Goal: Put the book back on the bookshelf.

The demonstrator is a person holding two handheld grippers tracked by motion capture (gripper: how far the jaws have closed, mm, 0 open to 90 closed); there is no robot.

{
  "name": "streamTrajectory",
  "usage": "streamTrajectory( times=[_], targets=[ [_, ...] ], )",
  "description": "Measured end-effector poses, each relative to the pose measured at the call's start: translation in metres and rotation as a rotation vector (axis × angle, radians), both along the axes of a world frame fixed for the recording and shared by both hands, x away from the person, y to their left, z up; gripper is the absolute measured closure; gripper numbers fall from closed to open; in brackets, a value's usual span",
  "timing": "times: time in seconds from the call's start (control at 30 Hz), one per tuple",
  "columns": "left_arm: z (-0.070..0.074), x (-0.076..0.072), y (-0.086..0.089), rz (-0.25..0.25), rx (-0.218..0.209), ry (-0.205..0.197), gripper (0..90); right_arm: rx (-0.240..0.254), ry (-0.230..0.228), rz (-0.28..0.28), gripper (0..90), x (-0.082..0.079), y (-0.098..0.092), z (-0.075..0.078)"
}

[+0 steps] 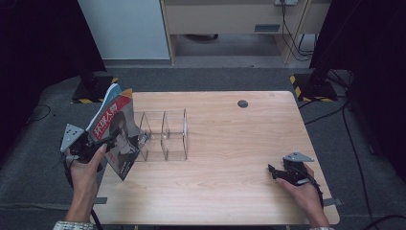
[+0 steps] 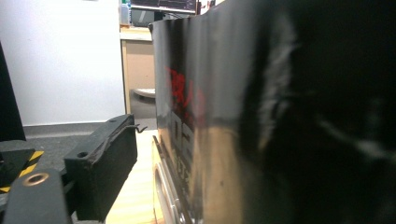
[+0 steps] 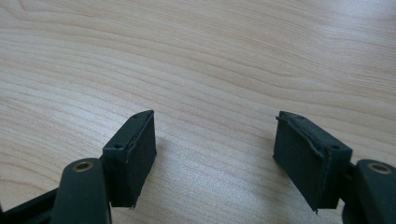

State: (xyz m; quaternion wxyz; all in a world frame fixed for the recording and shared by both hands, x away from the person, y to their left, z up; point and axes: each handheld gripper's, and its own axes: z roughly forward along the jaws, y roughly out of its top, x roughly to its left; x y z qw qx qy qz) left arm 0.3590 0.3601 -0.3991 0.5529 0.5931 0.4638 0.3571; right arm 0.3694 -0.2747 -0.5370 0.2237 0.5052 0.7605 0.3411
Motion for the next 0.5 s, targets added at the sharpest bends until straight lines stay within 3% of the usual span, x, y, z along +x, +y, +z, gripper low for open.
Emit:
streamTrajectory(
  times=[0.5],
  targets=[
    [-0.0036,-0.0068,-0.0036,0.011,0.04,0.018,4.5,-0.001,0.002,-0.012,26.0,0.0007,0.0003,-0.0004]
  ],
)
